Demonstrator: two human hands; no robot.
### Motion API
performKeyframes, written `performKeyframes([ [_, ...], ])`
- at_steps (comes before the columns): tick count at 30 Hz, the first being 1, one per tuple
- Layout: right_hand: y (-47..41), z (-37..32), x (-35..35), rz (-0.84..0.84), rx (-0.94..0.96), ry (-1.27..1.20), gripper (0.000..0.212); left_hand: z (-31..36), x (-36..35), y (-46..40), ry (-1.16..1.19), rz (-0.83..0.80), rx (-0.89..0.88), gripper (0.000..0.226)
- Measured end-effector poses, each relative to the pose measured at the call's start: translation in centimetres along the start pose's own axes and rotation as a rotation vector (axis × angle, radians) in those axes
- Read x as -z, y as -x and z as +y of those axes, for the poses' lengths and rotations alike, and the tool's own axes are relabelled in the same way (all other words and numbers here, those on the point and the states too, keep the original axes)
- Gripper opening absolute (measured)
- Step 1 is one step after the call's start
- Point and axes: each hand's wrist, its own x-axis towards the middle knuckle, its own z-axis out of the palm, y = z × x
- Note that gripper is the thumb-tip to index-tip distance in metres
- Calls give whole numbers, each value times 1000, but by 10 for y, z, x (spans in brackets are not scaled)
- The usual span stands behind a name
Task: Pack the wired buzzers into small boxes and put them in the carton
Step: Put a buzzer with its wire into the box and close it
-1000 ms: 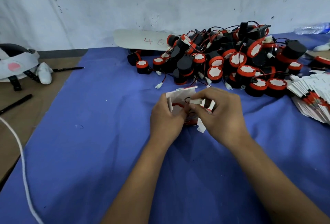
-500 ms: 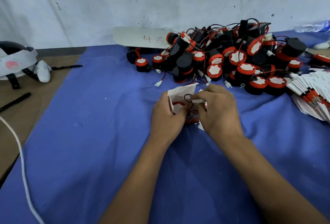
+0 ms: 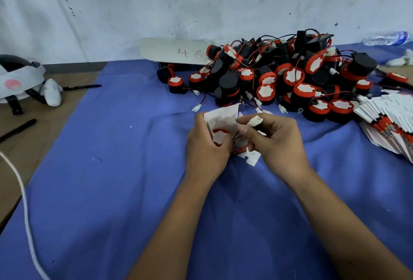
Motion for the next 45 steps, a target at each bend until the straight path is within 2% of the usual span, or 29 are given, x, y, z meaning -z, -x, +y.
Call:
performKeyframes([
  [5, -2, -1, 4, 149, 50, -66, 13, -1, -1, -2, 35, 17, 23, 50],
  [10, -3, 1, 6, 253, -103, -333, 13, -3, -2, -3, 29, 33, 30, 59],
  [13, -3, 2, 5, 240, -16, -188, 9, -1, -3, -3, -20, 27, 26, 62],
  [18, 4, 0, -4, 103, 235, 188, 5, -1, -5, -3, -31, 21, 1, 56],
  [21, 3, -5, -10, 20, 340, 265, 6, -3, -6, -5, -26, 11, -13, 52],
  [27, -15, -8, -10, 61, 120, 267, 16, -6, -6, -4, 29, 10, -41, 43],
  [32, -22, -5, -7, 113, 124, 411, 21, -2, -3, -3, 164, -38, -68, 56],
  [36, -27, -6, -8, 138, 108, 472, 24, -2, -4, -1, 289, -85, -66, 48],
  [40, -25, -7, -13, 158, 121, 537, 22, 0, -5, 1, 273, -62, -72, 58],
  [45, -19, -6, -13, 142, 92, 512, 24, 1, -7, 0, 281, -38, -63, 43],
])
